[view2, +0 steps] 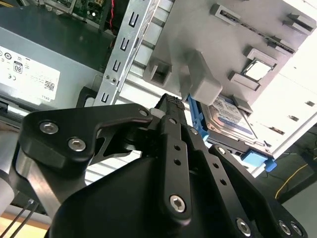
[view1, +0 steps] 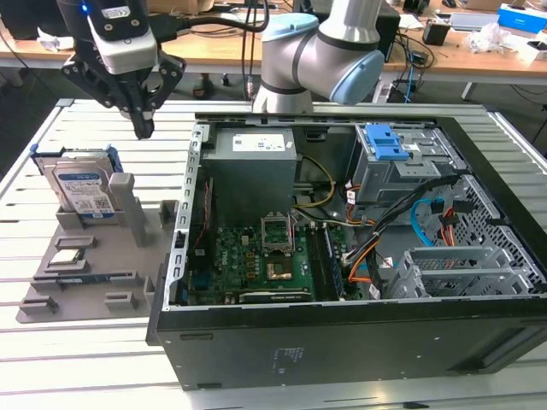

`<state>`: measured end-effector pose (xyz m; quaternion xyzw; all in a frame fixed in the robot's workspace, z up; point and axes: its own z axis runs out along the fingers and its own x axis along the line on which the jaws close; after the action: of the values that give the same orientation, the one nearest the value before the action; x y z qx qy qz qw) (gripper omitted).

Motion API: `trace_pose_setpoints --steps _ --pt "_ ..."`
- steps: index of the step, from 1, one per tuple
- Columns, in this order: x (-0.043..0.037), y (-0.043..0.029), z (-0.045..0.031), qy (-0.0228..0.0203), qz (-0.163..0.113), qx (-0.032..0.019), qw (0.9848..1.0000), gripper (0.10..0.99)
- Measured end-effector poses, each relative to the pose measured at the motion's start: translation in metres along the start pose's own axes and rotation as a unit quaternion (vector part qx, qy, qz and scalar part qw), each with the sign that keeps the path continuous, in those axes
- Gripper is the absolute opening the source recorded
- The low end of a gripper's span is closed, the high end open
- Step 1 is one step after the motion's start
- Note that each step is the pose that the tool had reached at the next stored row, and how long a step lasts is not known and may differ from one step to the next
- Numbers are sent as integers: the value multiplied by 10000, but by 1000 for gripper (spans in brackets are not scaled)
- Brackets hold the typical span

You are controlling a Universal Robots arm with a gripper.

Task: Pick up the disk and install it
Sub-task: 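Reach for the disk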

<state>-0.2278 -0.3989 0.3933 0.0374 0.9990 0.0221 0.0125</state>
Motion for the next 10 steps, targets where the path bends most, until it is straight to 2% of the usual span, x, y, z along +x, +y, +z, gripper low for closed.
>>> trace_pose_setpoints --steps 8,10 --pt "107 -8 -3 0 0 0 10000 106" --pt "156 -12 -4 0 0 0 10000 106"
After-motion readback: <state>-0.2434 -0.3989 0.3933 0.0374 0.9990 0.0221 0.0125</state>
